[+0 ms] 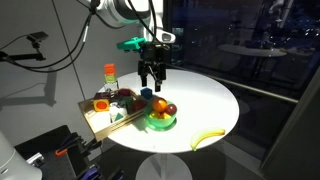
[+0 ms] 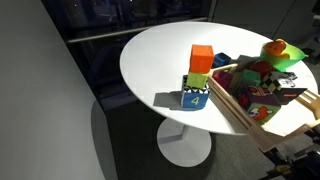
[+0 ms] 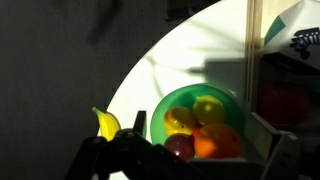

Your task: Put the toy plum in the bowl

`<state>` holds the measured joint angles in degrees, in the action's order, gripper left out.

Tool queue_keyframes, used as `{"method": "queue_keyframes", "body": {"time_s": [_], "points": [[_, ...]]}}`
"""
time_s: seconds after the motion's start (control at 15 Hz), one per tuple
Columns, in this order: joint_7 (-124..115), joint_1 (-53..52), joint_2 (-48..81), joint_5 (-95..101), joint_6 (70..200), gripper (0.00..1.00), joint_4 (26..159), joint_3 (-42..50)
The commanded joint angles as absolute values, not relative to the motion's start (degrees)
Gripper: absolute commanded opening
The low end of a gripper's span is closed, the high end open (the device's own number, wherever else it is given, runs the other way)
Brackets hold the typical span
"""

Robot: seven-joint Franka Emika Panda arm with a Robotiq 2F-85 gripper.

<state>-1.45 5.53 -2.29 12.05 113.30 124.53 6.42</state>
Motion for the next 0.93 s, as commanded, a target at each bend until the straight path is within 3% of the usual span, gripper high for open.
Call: {"method": "queue_keyframes", "body": {"time_s": [0.0, 0.87], "points": [[0.98, 5.17, -8.41, 11.93, 110.67, 1.00, 128.29, 5.59], [8.12, 3.79, -23.41, 6.63, 108.26, 1.00, 136.54, 5.47]]}}
